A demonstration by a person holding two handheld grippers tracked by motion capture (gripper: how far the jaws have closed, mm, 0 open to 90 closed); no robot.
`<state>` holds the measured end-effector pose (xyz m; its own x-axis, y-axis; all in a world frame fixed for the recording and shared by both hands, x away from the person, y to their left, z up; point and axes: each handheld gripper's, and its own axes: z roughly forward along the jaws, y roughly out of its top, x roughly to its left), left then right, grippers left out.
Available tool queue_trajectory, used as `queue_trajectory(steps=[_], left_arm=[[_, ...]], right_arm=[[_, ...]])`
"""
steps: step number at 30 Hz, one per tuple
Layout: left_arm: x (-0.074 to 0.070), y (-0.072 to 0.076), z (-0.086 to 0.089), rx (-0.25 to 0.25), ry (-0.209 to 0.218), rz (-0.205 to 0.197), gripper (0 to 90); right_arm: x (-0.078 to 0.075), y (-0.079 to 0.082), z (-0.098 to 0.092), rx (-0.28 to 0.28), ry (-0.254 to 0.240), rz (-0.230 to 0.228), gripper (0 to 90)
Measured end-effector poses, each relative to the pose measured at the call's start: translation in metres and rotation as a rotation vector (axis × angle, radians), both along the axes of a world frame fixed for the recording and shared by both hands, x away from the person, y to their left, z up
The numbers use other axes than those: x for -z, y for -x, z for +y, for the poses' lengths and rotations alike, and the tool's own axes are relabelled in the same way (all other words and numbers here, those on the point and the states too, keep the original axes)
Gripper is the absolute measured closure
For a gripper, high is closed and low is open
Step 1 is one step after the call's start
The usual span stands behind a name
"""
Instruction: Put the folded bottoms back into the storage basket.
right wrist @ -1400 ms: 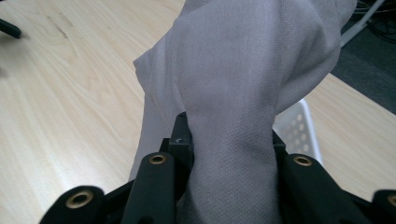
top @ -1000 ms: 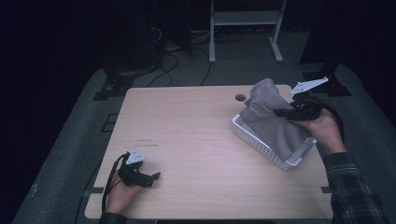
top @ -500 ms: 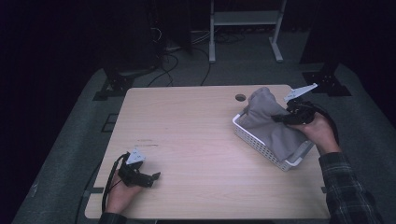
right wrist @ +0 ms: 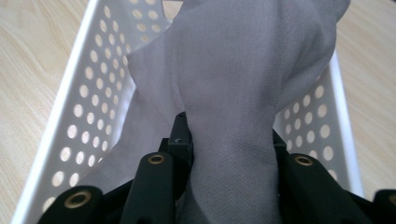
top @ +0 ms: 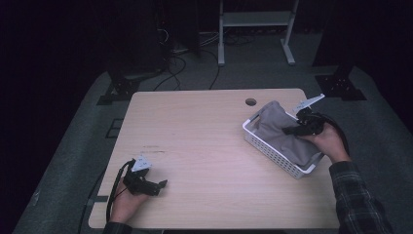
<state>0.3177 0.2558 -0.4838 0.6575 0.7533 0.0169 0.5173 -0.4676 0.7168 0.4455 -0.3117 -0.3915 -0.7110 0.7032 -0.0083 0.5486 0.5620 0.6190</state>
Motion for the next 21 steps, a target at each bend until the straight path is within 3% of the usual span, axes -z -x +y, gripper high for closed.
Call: queue_trajectory(steps=[6, 14, 21], left_arm=[[0.000, 0.000, 0.000, 0.000, 0.000, 0.000, 0.0], [0.000, 0.000, 0.000, 0.002, 0.000, 0.000, 0.0], [0.000, 0.000, 0.000, 0.004, 0.001, 0.000, 0.0]], right_arm=[[0.008, -0.003, -0.003, 0.009, -0.007, 0.033, 64.8], [0.021, -0.008, -0.002, 0.040, 0.026, 0.061, 60.6], [0.022, -0.008, 0.000, 0.062, 0.043, 0.044, 50.6]])
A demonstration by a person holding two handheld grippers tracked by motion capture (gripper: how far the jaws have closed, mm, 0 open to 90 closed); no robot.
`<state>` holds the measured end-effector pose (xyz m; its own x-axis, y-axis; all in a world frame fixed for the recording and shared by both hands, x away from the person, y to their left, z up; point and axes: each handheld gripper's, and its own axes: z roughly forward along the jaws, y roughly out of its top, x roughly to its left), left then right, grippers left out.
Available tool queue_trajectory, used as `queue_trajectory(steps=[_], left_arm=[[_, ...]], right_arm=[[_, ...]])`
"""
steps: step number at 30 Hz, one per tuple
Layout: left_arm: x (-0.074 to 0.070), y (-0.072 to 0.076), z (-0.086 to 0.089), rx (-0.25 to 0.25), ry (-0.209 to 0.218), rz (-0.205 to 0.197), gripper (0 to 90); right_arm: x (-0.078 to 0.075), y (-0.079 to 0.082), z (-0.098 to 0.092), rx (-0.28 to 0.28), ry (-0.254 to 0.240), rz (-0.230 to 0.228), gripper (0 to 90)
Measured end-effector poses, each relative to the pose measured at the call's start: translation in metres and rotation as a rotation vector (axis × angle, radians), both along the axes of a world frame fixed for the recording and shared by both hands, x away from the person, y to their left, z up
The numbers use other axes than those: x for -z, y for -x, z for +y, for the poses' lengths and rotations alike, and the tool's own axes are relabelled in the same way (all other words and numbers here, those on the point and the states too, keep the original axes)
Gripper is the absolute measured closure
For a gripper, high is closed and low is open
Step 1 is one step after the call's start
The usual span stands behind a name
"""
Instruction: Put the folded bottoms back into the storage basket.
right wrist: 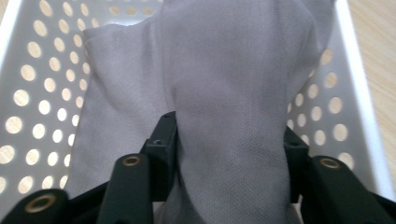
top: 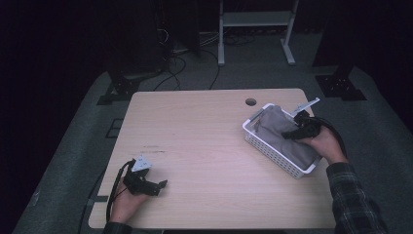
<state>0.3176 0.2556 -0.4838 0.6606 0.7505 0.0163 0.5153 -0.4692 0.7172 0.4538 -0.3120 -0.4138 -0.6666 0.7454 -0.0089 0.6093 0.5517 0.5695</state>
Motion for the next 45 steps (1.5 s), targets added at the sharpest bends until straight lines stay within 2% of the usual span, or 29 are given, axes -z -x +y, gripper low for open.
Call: queue_trajectory(steps=[5, 9, 12, 14, 17, 24, 30, 34, 39, 45], left_arm=[[0.000, 0.000, 0.000, 0.000, 0.000, 0.000, 0.0], [0.000, 0.000, 0.000, 0.002, 0.000, 0.000, 0.0], [0.000, 0.000, 0.000, 0.004, -0.001, -0.001, 0.0], [0.000, 0.000, 0.000, 0.004, -0.001, -0.001, 0.0], [0.000, 0.000, 0.000, 0.004, -0.001, -0.001, 0.0], [0.000, 0.000, 0.000, 0.005, -0.001, -0.001, 0.0], [0.000, 0.000, 0.000, 0.004, -0.001, -0.001, 0.0], [0.000, 0.000, 0.000, 0.005, -0.001, -0.001, 0.0], [0.000, 0.000, 0.000, 0.004, -0.001, -0.001, 0.0], [0.000, 0.000, 0.000, 0.004, -0.001, 0.000, 0.0]], right_arm=[[-0.004, 0.002, -0.002, 0.010, 0.006, -0.022, 47.1], [-0.018, 0.007, -0.009, 0.031, -0.001, -0.071, 46.4], [-0.026, 0.009, -0.016, 0.052, -0.004, -0.098, 48.5], [-0.031, 0.011, -0.024, 0.069, -0.005, -0.117, 53.0], [-0.033, 0.013, -0.034, 0.095, 0.008, -0.127, 56.1], [-0.028, 0.016, -0.054, 0.163, 0.050, -0.124, 62.2], [-0.019, 0.017, -0.063, 0.193, 0.066, -0.089, 73.3], [-0.015, 0.017, -0.064, 0.199, 0.069, -0.080, 79.3], [-0.015, 0.018, -0.063, 0.202, 0.063, -0.076, 80.3], [-0.015, 0.019, -0.056, 0.177, 0.059, -0.069, 82.8]])
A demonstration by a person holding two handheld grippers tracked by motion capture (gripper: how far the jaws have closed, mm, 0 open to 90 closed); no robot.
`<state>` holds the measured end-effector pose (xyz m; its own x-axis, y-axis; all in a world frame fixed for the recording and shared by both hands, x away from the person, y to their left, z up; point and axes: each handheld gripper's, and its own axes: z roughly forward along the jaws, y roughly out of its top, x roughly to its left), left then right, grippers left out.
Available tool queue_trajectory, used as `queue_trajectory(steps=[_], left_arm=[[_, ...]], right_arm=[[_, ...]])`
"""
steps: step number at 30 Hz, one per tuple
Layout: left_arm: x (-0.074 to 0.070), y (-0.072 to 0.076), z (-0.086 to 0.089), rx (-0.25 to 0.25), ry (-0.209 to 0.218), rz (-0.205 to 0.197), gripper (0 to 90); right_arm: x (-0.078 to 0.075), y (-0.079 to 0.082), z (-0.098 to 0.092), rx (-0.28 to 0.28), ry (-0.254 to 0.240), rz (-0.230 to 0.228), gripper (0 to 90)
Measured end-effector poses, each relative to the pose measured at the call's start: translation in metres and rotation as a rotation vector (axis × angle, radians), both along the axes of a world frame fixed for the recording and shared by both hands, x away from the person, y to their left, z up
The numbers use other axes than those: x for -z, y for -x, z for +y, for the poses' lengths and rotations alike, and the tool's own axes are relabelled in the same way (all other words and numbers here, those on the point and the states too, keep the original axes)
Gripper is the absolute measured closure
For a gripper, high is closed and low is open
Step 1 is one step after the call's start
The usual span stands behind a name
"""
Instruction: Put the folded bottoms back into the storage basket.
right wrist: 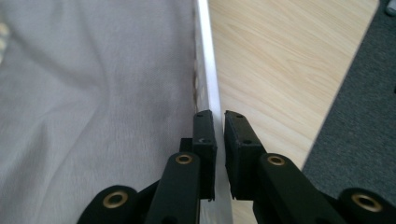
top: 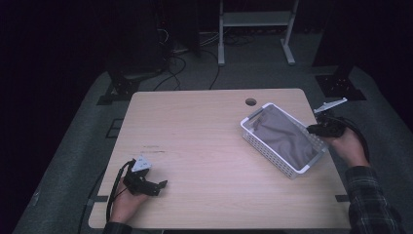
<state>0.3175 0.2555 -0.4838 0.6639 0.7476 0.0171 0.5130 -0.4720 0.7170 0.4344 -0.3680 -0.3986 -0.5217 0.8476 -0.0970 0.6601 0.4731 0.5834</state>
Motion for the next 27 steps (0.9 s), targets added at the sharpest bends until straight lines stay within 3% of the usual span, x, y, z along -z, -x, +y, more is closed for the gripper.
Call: queue_trajectory(steps=[7, 19, 27], left_arm=[[0.000, 0.000, 0.000, 0.000, 0.000, 0.000, 0.0], [0.000, 0.000, 0.000, 0.000, 0.000, 0.000, 0.0], [0.000, 0.000, 0.000, 0.000, 0.000, 0.000, 0.0]], right_arm=[[0.000, 0.001, 0.017, -0.027, -0.018, 0.011, 83.4], [-0.001, 0.005, 0.063, -0.078, -0.030, 0.023, 83.3], [-0.001, 0.015, 0.096, -0.152, -0.038, 0.030, 82.5]])
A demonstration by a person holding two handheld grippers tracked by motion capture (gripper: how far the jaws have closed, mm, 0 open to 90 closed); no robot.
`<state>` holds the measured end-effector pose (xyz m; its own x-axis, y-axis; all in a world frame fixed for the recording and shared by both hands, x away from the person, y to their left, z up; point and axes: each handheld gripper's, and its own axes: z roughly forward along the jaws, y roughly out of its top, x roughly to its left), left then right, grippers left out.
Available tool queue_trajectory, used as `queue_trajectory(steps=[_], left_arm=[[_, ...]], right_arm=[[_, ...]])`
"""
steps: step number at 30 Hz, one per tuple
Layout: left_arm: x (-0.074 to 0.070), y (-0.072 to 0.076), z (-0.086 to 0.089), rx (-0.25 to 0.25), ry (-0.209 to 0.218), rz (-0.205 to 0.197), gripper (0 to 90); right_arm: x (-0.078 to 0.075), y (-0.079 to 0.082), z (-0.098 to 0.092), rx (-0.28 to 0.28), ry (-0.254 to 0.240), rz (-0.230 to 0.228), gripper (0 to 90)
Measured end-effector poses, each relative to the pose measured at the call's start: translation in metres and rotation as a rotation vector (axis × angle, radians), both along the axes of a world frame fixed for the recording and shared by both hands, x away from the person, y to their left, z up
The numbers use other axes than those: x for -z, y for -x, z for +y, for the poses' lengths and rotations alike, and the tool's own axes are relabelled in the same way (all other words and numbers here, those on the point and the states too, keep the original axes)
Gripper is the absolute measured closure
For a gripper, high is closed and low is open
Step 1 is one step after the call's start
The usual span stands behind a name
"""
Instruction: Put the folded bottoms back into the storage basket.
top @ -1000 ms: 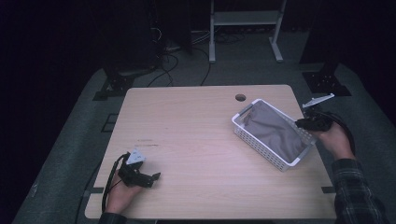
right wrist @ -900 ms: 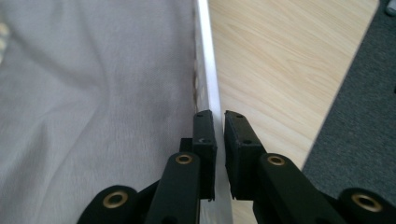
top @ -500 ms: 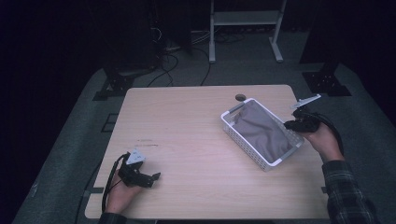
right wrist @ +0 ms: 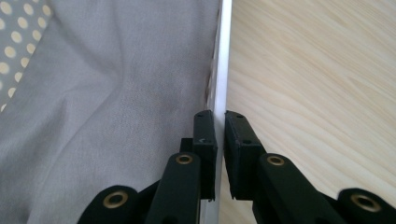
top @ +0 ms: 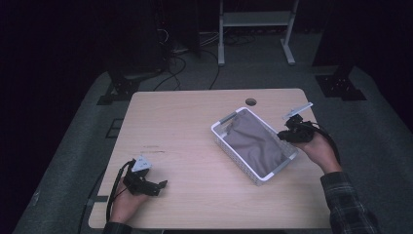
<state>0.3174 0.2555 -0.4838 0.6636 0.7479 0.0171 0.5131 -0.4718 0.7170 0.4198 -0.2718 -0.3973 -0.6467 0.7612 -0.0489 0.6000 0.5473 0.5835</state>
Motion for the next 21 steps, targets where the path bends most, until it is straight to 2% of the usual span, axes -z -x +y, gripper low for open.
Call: queue_trajectory(steps=[4, 6, 9, 14, 16, 21], left_arm=[[0.000, 0.000, 0.000, 0.001, 0.000, 0.000, 0.0], [0.000, 0.000, 0.000, 0.002, -0.001, 0.000, 0.0], [0.000, 0.000, 0.000, 0.003, -0.001, 0.000, 0.0], [0.000, 0.000, 0.000, 0.003, -0.001, 0.000, 0.0], [0.000, 0.000, 0.000, 0.003, -0.001, 0.000, 0.0], [0.000, 0.000, 0.000, 0.003, -0.004, 0.002, 0.0]], right_arm=[[0.000, 0.004, 0.009, -0.023, 0.001, -0.004, 81.4], [-0.001, 0.005, 0.008, -0.031, -0.010, -0.005, 77.1], [-0.006, 0.008, 0.000, -0.008, -0.033, -0.021, 74.6], [-0.012, 0.015, -0.024, 0.012, -0.104, -0.035, 88.5], [-0.010, 0.018, -0.031, 0.019, -0.109, -0.036, 89.4], [0.001, 0.026, -0.038, -0.024, -0.100, -0.006, 89.5]])
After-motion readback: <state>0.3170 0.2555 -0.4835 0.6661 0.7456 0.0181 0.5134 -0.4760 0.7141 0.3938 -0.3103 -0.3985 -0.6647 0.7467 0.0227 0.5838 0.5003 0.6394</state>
